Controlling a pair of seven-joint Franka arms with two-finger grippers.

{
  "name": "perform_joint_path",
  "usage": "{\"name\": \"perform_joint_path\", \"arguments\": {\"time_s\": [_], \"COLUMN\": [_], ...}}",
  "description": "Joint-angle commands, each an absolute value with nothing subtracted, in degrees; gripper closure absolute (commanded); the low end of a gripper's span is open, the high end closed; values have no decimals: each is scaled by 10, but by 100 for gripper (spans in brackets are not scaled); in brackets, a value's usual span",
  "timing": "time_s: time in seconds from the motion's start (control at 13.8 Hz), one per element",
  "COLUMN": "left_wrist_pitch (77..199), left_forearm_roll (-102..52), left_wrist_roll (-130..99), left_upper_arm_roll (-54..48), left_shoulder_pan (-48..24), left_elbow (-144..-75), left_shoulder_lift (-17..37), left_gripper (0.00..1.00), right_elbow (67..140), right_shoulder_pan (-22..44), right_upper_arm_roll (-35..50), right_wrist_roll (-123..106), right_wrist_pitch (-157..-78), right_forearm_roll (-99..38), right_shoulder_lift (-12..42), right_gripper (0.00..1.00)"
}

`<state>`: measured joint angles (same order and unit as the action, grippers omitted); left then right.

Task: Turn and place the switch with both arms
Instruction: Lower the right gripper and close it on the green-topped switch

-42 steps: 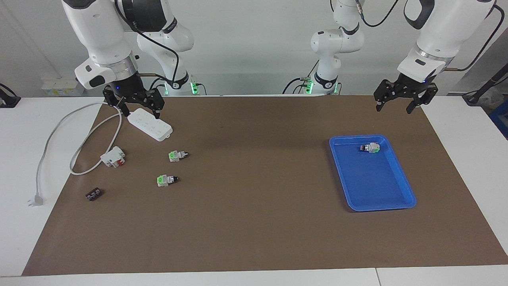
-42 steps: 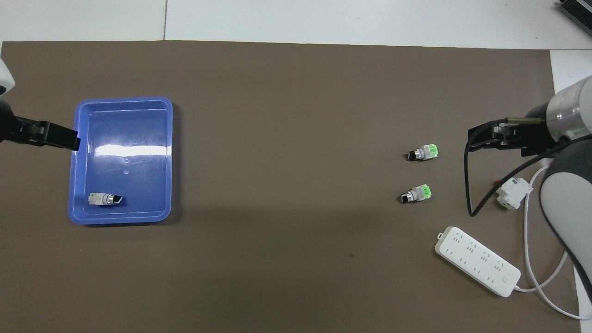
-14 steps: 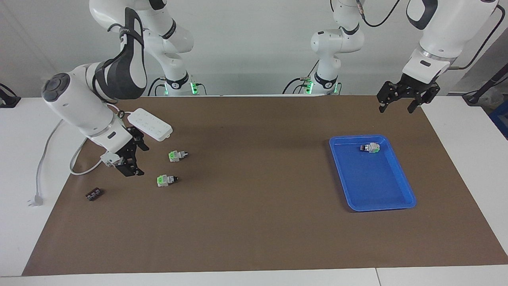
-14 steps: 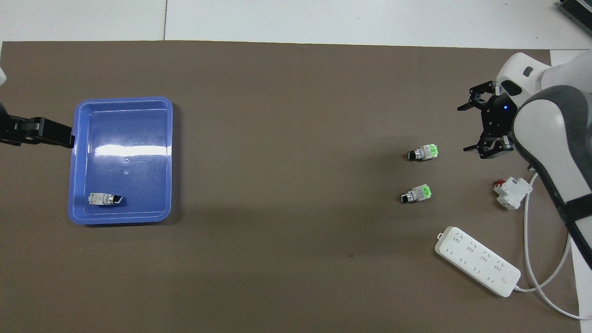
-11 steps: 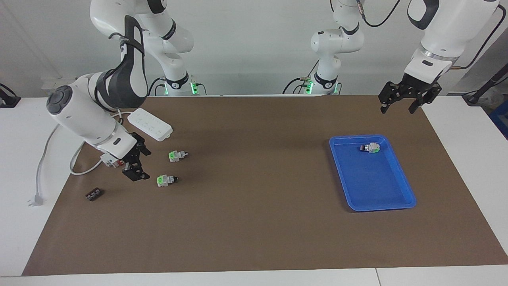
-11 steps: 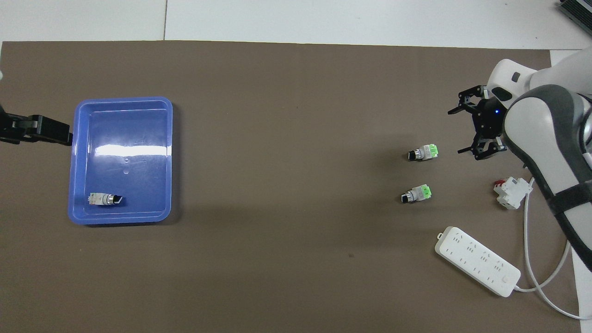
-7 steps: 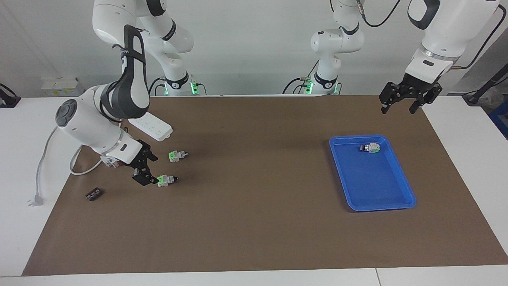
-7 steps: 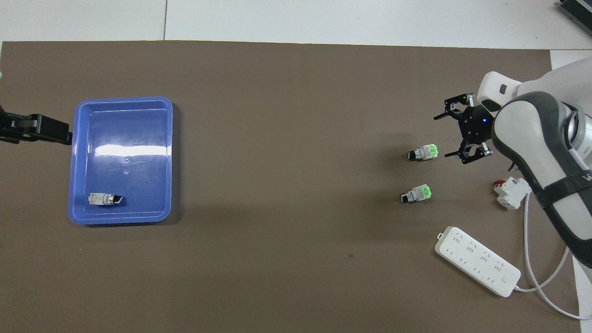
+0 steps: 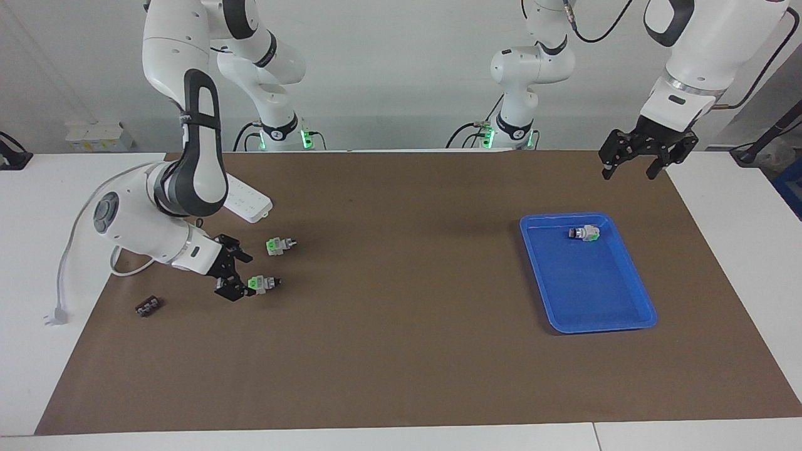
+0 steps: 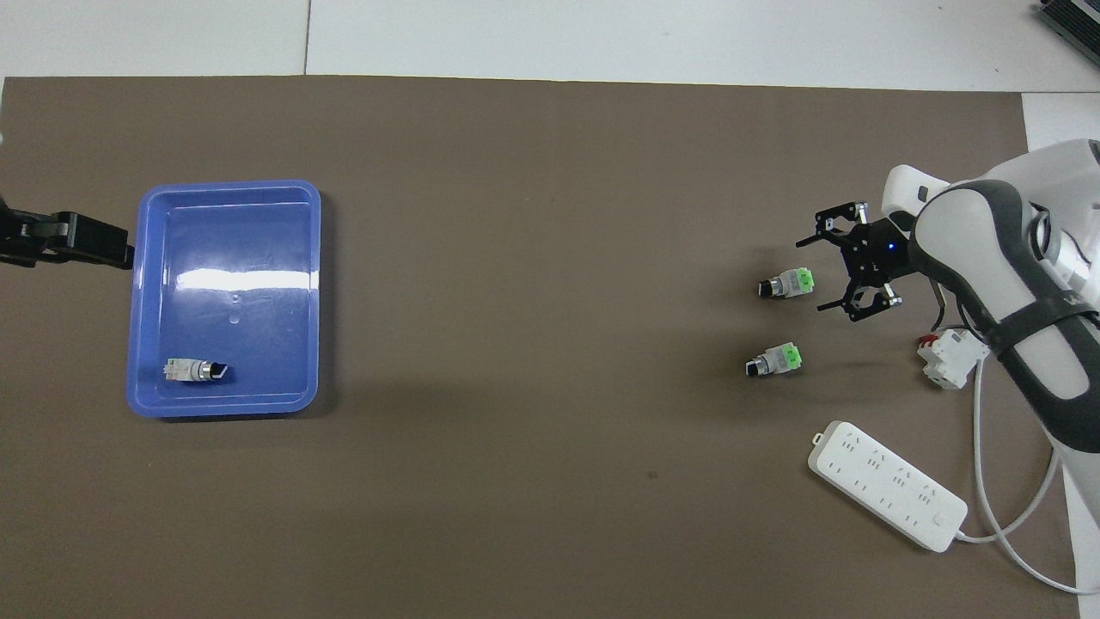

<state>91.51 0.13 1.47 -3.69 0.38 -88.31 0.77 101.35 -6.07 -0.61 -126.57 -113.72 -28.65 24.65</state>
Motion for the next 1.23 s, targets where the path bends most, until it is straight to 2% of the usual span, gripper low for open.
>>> {"name": "perform_joint_path", "arguments": {"time_s": [0.0,0.72,0.87,1.01,1.09,1.16], "left_wrist_pitch": [926,932,932,933,933,933], "left_forearm_roll": [5,5,5,5,5,4], "left_wrist_roll": [6,17,20,19,18,18], "left_upper_arm_roll": [-35,-36,-36,-37,-37,-38], "left_shoulder_pan": [3,3,3,1,0,-2], "left_elbow": [-896,-921,-924,-929,-931,-936], "left_shoulder_lift": [-1,-13,-17,-18,-18,-22], "left_gripper": [7,7,7,7,7,7], "right_elbow": [1030,1060,1066,1076,1076,1075], "right_shoulder_pan": [-78,-92,-91,-91,-92,-94], "right_upper_arm_roll": [-1,-2,-2,-3,-3,-2], "right_wrist_roll": [-1309,-1364,-1363,-1361,-1357,-1349], "right_wrist_pitch": [-1145,-1167,-1172,-1174,-1172,-1167], "right_forearm_roll": [-330,-386,-388,-388,-388,-388], "right_shoulder_lift": [254,268,267,265,265,265], "right_gripper": [0,0,5,22,42,68]}}
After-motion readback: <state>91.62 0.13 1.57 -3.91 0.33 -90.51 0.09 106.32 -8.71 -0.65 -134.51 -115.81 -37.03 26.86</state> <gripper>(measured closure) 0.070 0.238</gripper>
